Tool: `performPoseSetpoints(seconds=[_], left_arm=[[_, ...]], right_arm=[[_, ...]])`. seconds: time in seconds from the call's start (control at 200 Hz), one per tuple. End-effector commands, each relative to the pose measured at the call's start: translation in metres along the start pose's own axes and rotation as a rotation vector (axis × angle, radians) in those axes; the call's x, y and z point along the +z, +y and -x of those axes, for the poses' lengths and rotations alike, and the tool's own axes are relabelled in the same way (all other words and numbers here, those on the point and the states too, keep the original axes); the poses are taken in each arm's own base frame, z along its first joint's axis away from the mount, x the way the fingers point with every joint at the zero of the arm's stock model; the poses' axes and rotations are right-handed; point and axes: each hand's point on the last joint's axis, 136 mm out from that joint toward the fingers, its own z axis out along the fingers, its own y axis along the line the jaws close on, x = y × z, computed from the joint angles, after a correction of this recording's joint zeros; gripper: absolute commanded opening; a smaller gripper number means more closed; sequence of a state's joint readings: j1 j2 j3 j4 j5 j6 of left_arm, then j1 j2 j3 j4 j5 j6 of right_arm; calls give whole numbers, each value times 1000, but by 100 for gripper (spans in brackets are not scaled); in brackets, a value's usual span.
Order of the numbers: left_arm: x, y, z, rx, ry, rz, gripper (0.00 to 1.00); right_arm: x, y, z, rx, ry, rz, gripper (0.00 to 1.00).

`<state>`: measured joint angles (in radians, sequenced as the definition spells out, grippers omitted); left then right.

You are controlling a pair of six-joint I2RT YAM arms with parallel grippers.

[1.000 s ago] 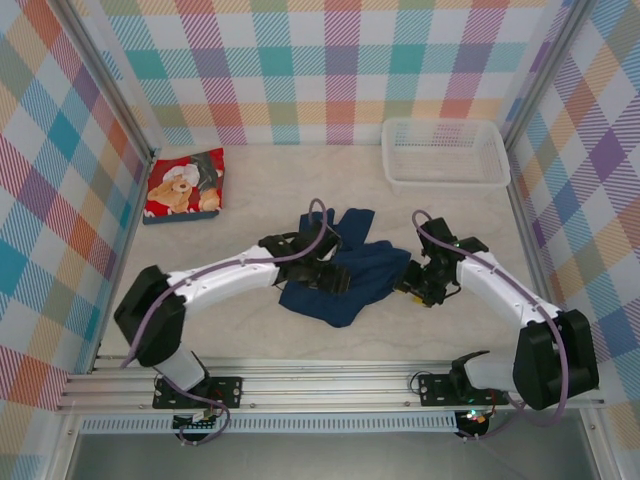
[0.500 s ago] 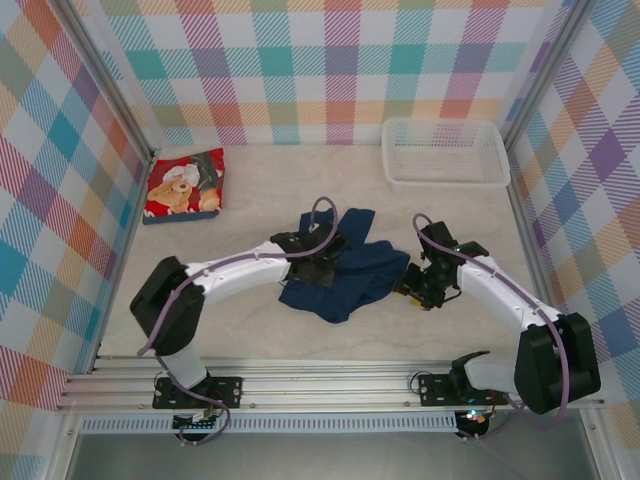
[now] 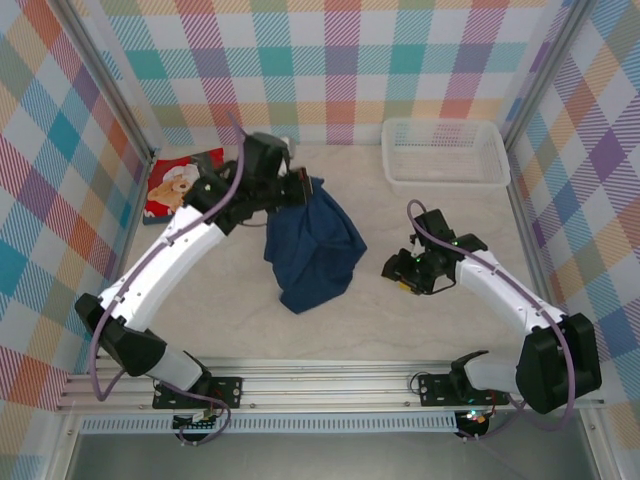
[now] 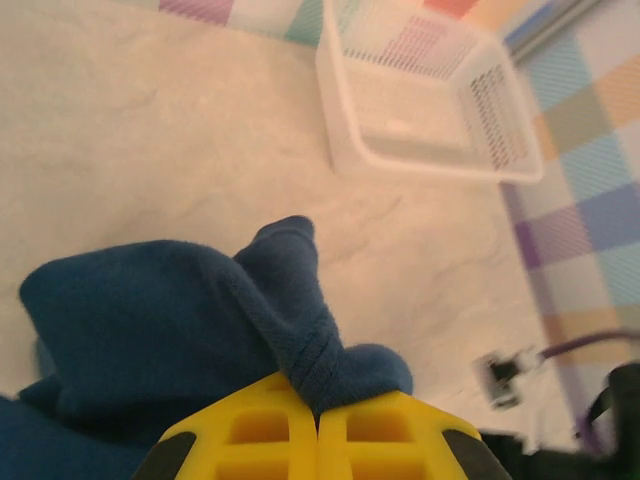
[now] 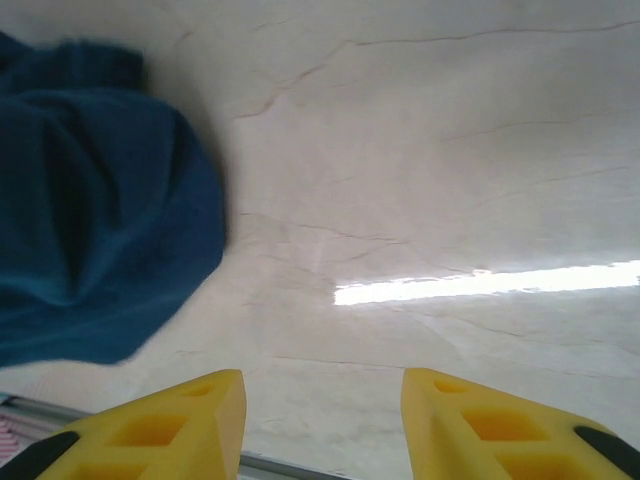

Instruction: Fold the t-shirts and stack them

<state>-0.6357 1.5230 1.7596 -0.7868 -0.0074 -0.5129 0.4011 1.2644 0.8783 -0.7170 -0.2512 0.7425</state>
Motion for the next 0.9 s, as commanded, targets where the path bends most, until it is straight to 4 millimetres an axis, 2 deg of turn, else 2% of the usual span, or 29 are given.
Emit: performPoseSetpoints(seconds=[0.0, 0.135, 0.26, 0.345, 0.46, 0.525, 0.585, 0.625, 0.72, 0.785, 0.825, 0.855, 0.88, 0.895], left_arm=[[-1, -24, 21, -78, 30, -79, 0], [-18, -54, 58, -76, -35, -145, 0], [-29, -85, 85, -100, -96, -250, 0], [-44, -106, 105, -119, -159, -334, 0], [-72, -117, 130, -119, -266, -385, 0], [-78, -109, 134, -123, -287, -359, 0], [-77, -89, 129, -130, -280, -269, 0], [-73, -68, 120, -125, -260, -172, 0], [-54, -5, 80, -48, -155, 108, 0], [-33, 57, 32, 16, -54, 350, 0], [-33, 104, 5, 14, -21, 517, 0], [-34, 139, -14, -15, 5, 626, 17], [-31, 167, -35, -51, 55, 688, 36], [-30, 183, -47, -80, 89, 719, 44]], right_arm=[[6, 29, -2, -20, 31, 97, 47], [6, 31, 3, -1, -5, 109, 47], [-8, 29, 10, -9, -76, 88, 47], [-20, 27, 16, -24, -126, 63, 47], [-38, 21, 22, -37, -212, 29, 48], [-47, 16, 25, -37, -247, 12, 48], [-50, 12, 25, -41, -256, -14, 48], [-50, 10, 25, -45, -254, -28, 48], [-45, 4, 25, -41, -229, -63, 48], [-39, -1, 23, -33, -209, -86, 48], [-34, -5, 22, -20, -193, -104, 48], [-30, -7, 20, -13, -176, -115, 48], [-26, -9, 20, -5, -161, -122, 48], [-24, -9, 19, -2, -154, -123, 48]])
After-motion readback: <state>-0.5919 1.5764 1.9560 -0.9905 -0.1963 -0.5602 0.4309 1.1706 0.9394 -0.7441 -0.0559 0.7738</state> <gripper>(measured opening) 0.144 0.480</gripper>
